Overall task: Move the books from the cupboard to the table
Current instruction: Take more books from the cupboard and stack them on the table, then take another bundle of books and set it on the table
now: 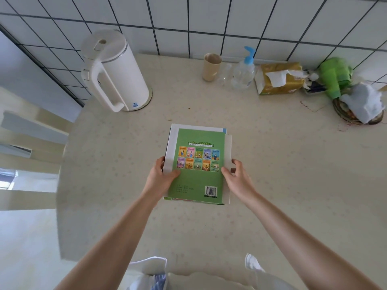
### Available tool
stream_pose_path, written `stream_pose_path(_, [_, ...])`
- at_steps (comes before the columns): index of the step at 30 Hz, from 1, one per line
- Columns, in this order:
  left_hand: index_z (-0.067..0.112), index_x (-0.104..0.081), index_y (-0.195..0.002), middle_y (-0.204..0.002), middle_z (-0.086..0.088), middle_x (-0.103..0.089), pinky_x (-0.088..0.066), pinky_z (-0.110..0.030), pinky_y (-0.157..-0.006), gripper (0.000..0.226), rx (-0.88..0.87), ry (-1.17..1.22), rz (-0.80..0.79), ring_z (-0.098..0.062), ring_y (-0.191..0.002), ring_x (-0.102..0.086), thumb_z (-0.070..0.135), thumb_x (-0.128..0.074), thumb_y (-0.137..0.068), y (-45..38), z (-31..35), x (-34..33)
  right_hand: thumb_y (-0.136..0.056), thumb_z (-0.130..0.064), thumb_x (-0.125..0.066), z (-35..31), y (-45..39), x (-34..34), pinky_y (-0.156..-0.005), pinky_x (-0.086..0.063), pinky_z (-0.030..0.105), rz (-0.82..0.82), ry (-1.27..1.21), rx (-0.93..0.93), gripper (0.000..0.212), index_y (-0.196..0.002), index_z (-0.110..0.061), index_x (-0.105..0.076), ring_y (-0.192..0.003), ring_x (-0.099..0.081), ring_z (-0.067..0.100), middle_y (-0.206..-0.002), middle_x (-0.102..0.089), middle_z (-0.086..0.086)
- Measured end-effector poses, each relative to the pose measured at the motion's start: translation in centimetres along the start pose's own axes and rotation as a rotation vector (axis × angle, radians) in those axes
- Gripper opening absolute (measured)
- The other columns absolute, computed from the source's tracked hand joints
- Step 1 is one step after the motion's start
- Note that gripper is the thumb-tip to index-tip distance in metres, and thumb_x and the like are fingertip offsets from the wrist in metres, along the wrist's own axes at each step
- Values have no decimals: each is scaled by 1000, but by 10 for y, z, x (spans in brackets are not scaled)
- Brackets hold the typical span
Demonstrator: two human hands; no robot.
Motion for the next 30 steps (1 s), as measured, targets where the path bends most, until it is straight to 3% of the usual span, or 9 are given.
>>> stream_pose_path(3, [22,-42,-133,-122,3,-60,-55,-50,-87,57,17,-2,20,-22,-104,-63,20,-68,-82,10,-7,1,-94,-30,-51,4,13,11,-96,-41,34,13,100,60,60,-146,-13,-25,-119,-54,27,-133,-55,10])
stream_pose_path(7, [20,-46,-129,-125,-5,-61,-52,-43,-85,52,-70,-168,164,-28,-105,-60,17,-64,-80,31,-9,-2,-94,-23,-53,3,44,18,-104,-36,35,-2,207,206,61,-146,-12,-23,-129,-45,26,-142,-47,10])
stream_pose_path(11, [8,-46,-134,-131,-10,-55,-37,-35,-98,52,-380,-394,302,-31,-120,-45,6,-62,-84,63,2,-12,-95,-21,-52,7,74,24,-102,-33,30,19,213,291,57,-145,-12,-27,-131,-43,25,-143,-45,7])
stream_pose_path(15, [2,-59,-118,-116,-9,-65,-30,-13,-92,42,-701,-440,309,-29,-112,-54,-6,-67,-78,87,14,-31,-94,-19,-54,32,94,24,-100,-34,28,70,195,290,51,-141,-10,-35,-128,-46,26,-138,-49,9])
stream_pose_path(19, [7,-63,-109,-103,0,-66,-34,-6,-89,31,-852,-460,127,-20,-102,-56,-4,-66,-80,104,18,-61,-95,-22,-51,65,119,22,-103,-37,33,135,205,203,46,-137,-8,-41,-125,-48,30,-135,-51,11])
stream_pose_path(22, [8,-63,-110,-99,2,-65,-48,-24,-84,32,-961,-476,-51,-17,-99,-55,-4,-64,-81,109,12,-81,-96,-27,-48,86,146,19,-104,-38,38,232,212,116,45,-137,-8,-42,-122,-50,31,-134,-52,11])
stream_pose_path(27, [8,-62,-112,-99,1,-66,-36,-13,-85,34,-1039,-503,-357,-21,-98,-58,-7,-63,-81,117,-7,-113,-96,-28,-49,128,207,7,-107,-37,33,422,134,-106,44,-137,-12,-42,-127,-48,25,-138,-50,6])
stream_pose_path(30, [12,-61,-112,-97,4,-66,-40,-23,-85,37,-1004,-598,-539,-23,-97,-58,-4,-62,-80,130,-25,-131,-97,-31,-48,150,247,-7,-106,-36,32,456,111,-210,44,-136,-13,-43,-127,-48,24,-136,-52,6])
Point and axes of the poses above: each hand's wrist, its own y-axis away from the middle knuckle, its own x-axis out of the back of the hand, z = x × y, the point moved 4 cm from there along -y, towards the middle knuckle
